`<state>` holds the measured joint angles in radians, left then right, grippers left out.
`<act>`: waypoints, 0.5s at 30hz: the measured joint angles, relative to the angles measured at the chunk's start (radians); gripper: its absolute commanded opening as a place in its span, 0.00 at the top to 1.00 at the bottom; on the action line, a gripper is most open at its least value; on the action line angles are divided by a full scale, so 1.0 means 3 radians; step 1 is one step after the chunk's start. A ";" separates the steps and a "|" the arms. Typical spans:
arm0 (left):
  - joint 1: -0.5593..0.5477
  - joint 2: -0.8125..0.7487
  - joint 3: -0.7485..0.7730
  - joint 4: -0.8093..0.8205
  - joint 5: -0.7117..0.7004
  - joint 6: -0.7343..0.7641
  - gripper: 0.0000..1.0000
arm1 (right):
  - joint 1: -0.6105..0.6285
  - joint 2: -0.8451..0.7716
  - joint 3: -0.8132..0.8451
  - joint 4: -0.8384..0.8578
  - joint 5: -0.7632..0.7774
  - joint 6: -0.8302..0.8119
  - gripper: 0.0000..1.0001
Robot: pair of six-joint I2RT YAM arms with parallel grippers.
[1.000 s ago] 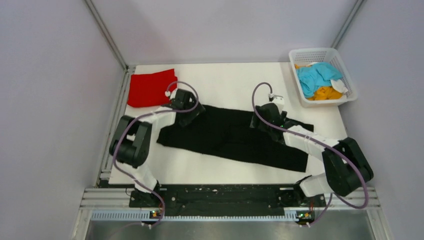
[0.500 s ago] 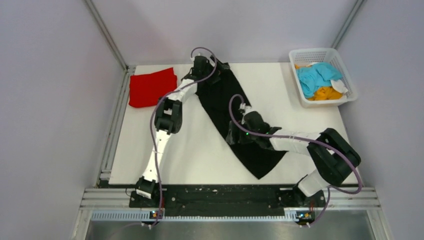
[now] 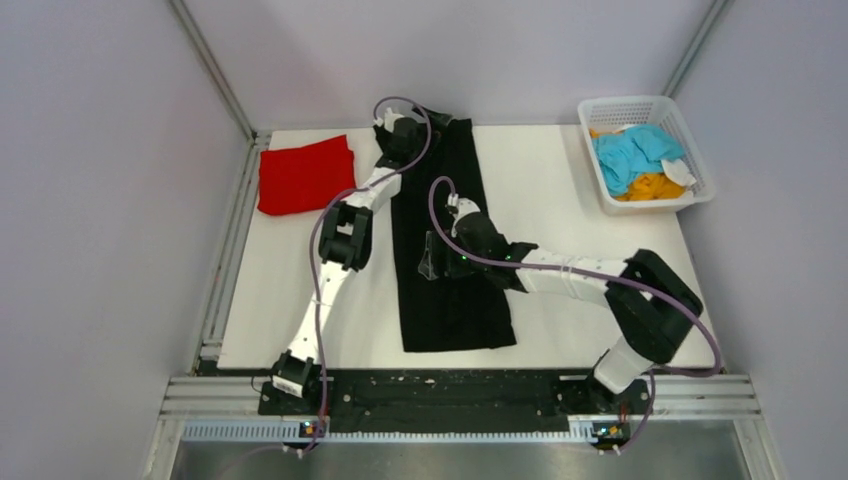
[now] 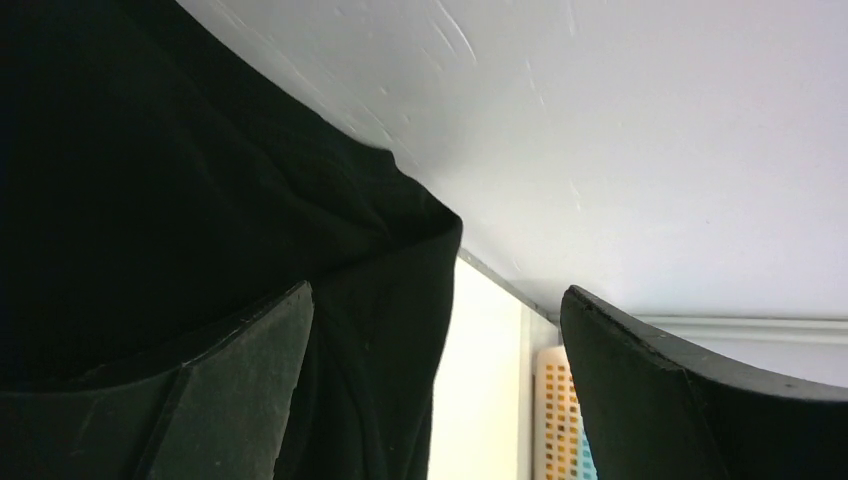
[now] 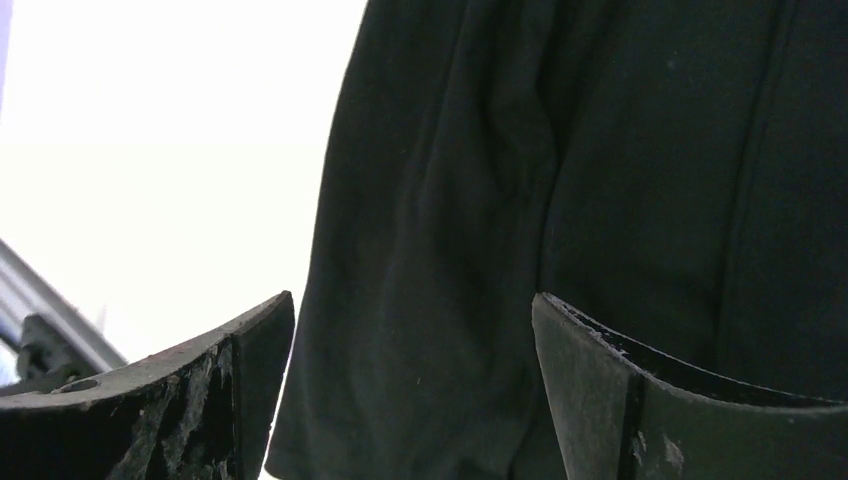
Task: Fold and stack the t-shirts
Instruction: Rotate the tshirt 90 degrees
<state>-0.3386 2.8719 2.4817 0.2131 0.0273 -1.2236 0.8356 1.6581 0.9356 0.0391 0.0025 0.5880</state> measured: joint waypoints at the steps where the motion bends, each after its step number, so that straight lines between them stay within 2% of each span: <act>1: 0.0006 0.0000 0.0000 0.0006 -0.0039 0.0018 0.01 | 0.0000 -0.0113 -0.0062 0.0014 -0.0015 -0.0010 0.13; 5: 0.0046 -0.0025 -0.0001 -0.0045 -0.0088 0.0174 0.01 | 0.0000 -0.0711 -0.0347 0.0013 -0.0064 -0.0104 0.15; 9: 0.0075 -0.0234 -0.0097 -0.0393 -0.0055 0.0539 0.01 | 0.0011 -0.1293 -0.0573 -0.0160 -0.0025 -0.0164 0.22; 12: 0.0085 -0.0640 -0.0314 -0.0786 -0.0019 0.0919 0.01 | 0.0083 -0.1546 -0.0633 -0.0488 0.0114 -0.0181 0.27; 15: 0.0086 -0.1239 -0.0671 -0.1151 0.0019 0.1253 0.01 | 0.0248 -0.1598 -0.0633 -0.0820 0.0296 -0.0173 0.39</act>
<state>-0.3126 2.5004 2.2803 -0.1322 0.0330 -0.8478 0.9100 1.1786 0.7456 -0.2070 0.0914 0.5362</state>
